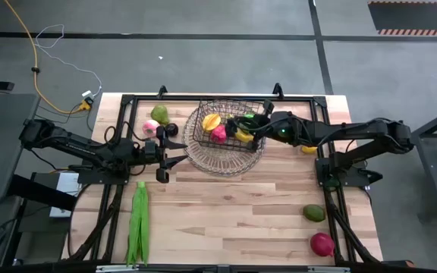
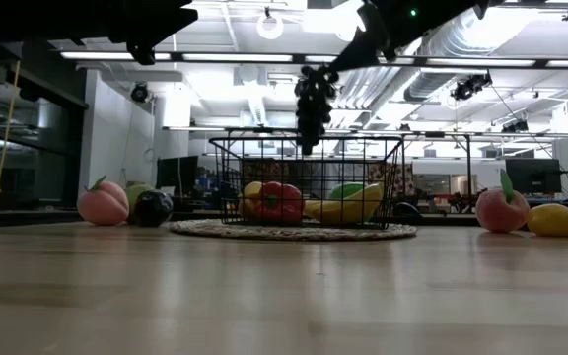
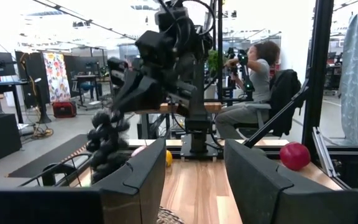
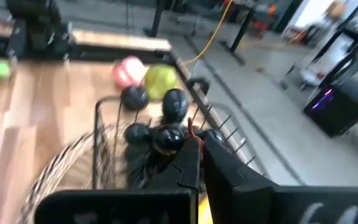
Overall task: Build produce basket
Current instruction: Put the grapes into the wire basket
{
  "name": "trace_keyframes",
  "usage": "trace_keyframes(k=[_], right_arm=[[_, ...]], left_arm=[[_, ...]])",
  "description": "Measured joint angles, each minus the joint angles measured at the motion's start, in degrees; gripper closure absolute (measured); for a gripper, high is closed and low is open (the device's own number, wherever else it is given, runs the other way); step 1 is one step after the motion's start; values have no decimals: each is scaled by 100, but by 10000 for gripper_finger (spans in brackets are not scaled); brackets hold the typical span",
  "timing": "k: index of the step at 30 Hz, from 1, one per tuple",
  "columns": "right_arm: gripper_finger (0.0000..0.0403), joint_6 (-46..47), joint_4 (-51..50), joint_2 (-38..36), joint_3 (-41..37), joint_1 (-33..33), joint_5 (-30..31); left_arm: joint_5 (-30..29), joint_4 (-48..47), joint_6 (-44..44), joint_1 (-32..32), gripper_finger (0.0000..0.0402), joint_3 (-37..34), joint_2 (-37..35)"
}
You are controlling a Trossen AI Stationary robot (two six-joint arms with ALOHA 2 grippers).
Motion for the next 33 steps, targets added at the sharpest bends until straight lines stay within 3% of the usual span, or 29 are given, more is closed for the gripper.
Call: trace_keyframes(k=[11,33], right_arm=[[403,476,-930,2,-2,-393,-1219],[403,859,-2538,74,-2,-414,-1336]], left_arm=[[0,2,0,-1,250,0,0],[0,3,0,-1,250,0,0]])
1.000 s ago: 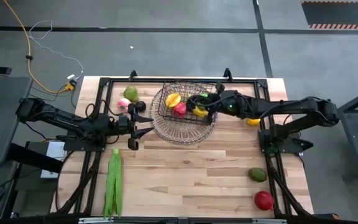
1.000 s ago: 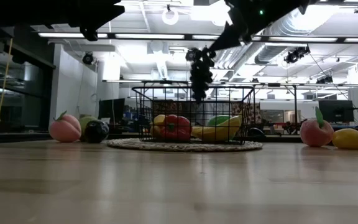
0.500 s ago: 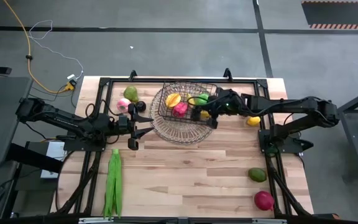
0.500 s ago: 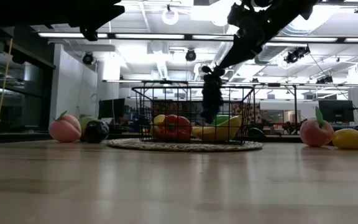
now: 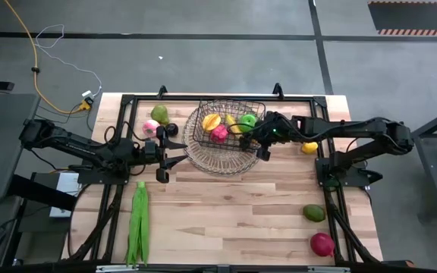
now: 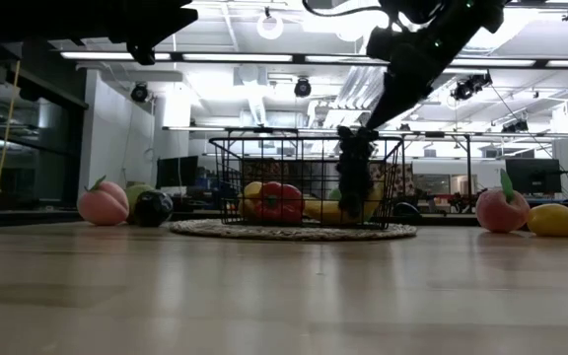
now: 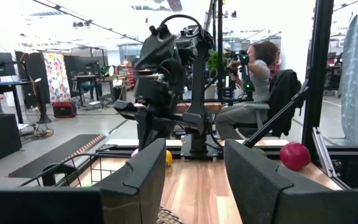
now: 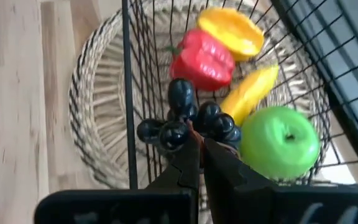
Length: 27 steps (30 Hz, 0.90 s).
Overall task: Build produce basket
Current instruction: Put the grapes into the wire basket
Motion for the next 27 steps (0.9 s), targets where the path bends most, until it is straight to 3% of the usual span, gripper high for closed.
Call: trace_keyframes(k=[9,27], right_arm=[[403,46,-610,0,0,1,4],[388,44,-608,-2,0,1,9]], left_arm=[[0,-1,0,2,250,0,0],[-1,1,0,1,250,0,0]])
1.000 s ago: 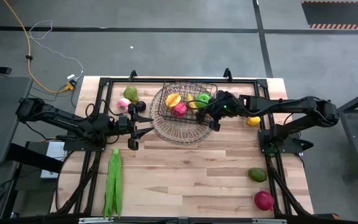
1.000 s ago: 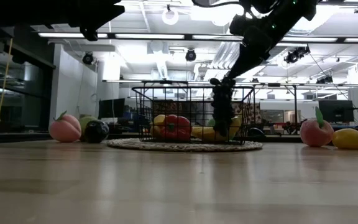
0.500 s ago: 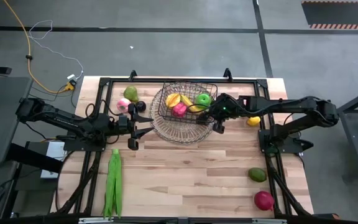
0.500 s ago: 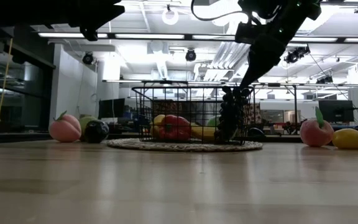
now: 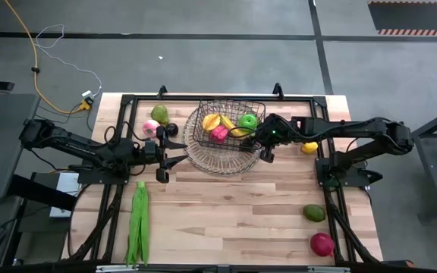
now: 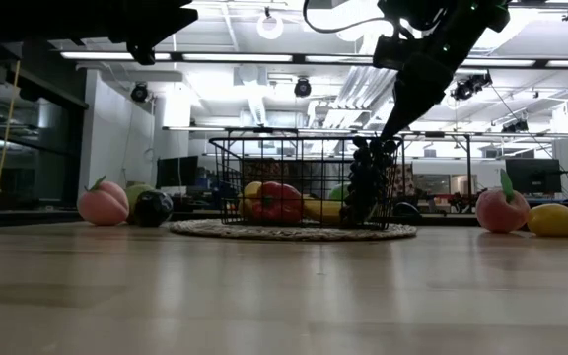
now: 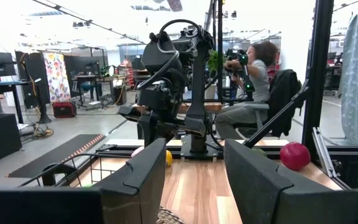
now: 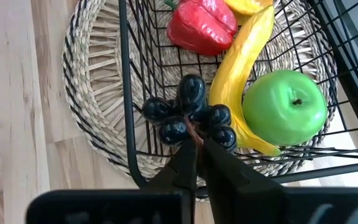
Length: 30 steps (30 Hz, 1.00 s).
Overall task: Build produce basket
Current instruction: Put the grapes into the wire basket, then put the left peach into the wire basket
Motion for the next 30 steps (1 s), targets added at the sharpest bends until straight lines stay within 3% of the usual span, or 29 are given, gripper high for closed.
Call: trace_keyframes(k=[7,20,30], right_arm=[[354,-49,2,0,0,0,-113],[185,-107,158,-386,0,0,-87],[171,173,-174,-1476,-129,231,-304]], left_arm=[[-1,0,0,1,250,0,0],[-1,-2,0,1,250,0,0],[-1,-5,0,-1,250,0,0]])
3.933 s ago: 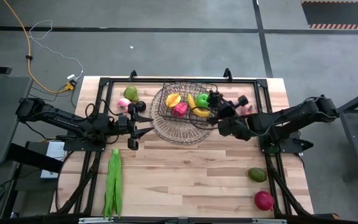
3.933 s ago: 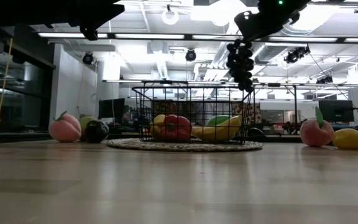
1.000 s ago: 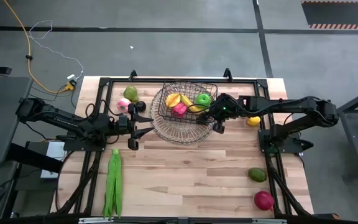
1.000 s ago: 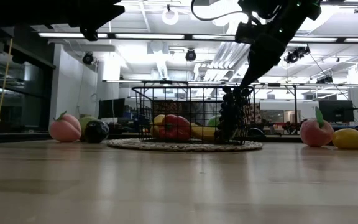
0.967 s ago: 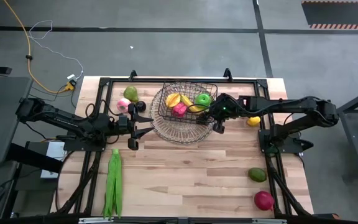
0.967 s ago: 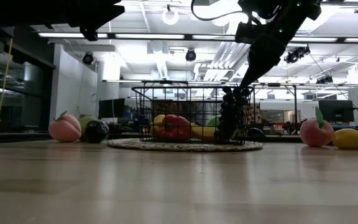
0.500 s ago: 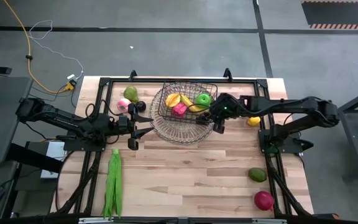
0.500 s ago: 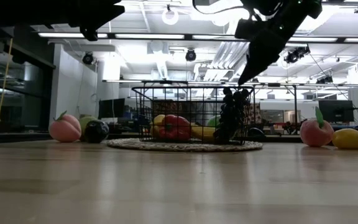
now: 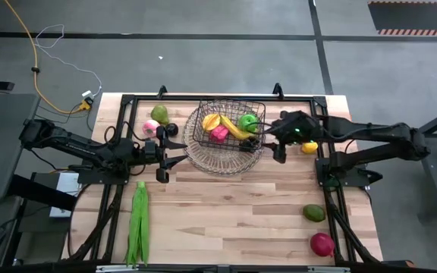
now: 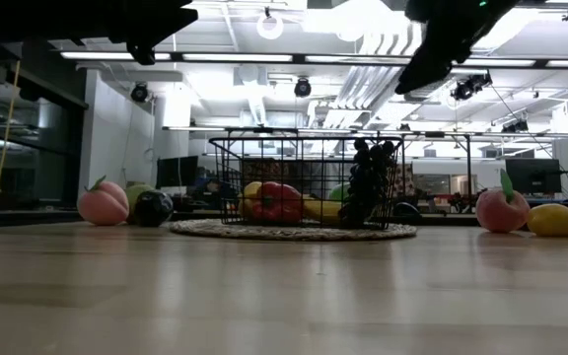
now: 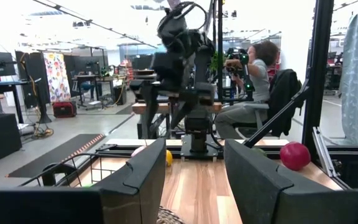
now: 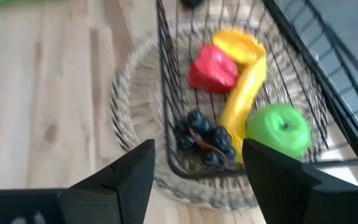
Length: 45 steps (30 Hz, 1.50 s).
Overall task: Build produce basket
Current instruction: Put the left peach into the wire basket
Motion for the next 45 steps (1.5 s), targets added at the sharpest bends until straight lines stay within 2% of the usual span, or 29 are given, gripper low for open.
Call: trace_keyframes(k=[5,9,13,16,31,33,35,39,40,45], right_arm=[[171,243,1064,-1028,-1208,359,251],[171,297,2984,-1823,-2615,580,645],[171,122,5150,-2121,-3570,613,676],[171,23,5954,-2135,-3862,611,657],[178,-219,5891,-2130,-3803,611,599],[198,-220,5893,-2130,-3803,611,671],[237,-221,5882,-2130,-3803,609,693],[362,-337,5870,-2130,-3803,609,614],[381,-418,5868,-2128,-3803,611,584],[385,-381,5845,-2129,-3803,611,538]], left_arm=[[0,-1,0,2,250,0,0],[0,-1,0,2,250,0,0],[0,-1,0,2,250,0,0],[0,-2,0,2,250,0,0],[0,-45,2,2,250,0,0],[0,-45,2,2,250,0,-1],[0,-45,2,2,250,0,0],[-2,-45,50,1,250,0,0],[-2,-45,56,0,250,0,-2],[-2,-45,47,2,250,0,0]])
